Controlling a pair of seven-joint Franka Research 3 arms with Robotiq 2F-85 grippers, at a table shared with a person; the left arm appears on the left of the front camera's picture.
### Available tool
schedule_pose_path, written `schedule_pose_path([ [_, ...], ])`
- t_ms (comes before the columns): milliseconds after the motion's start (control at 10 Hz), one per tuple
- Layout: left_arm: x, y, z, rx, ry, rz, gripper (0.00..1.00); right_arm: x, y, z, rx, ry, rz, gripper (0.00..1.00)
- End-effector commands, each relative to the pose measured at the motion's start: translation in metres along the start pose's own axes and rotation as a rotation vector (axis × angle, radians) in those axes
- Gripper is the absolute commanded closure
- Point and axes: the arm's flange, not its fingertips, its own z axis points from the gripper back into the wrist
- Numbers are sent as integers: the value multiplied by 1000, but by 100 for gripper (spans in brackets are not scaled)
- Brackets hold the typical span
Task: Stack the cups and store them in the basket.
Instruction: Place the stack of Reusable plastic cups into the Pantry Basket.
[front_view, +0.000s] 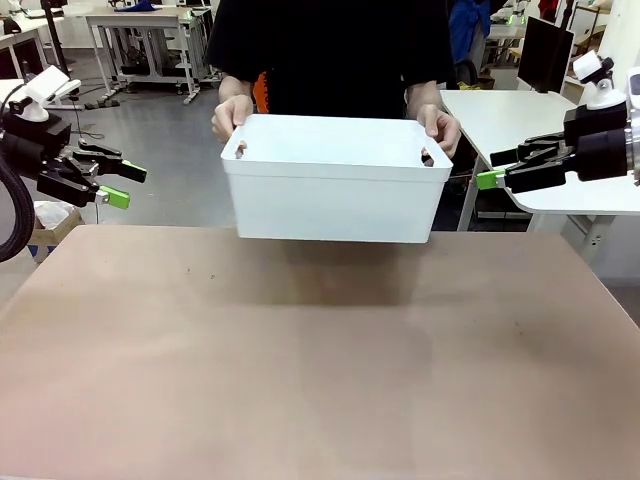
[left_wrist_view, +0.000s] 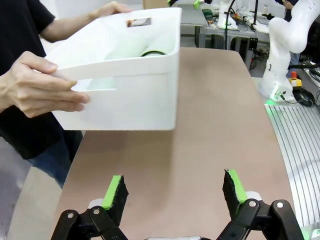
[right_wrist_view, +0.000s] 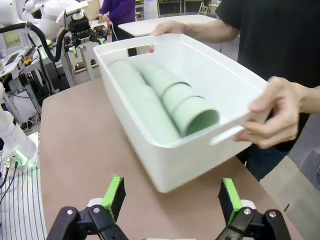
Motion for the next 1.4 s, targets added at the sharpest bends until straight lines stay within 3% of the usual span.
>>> schedule_pose_path([
  [0, 2, -1, 0, 5, 11, 6, 0, 2, 0, 0, 3, -6, -17, 0],
  [1300, 2, -1, 0, 5, 11, 6, 0, 2, 0, 0, 3, -6, -17, 0],
])
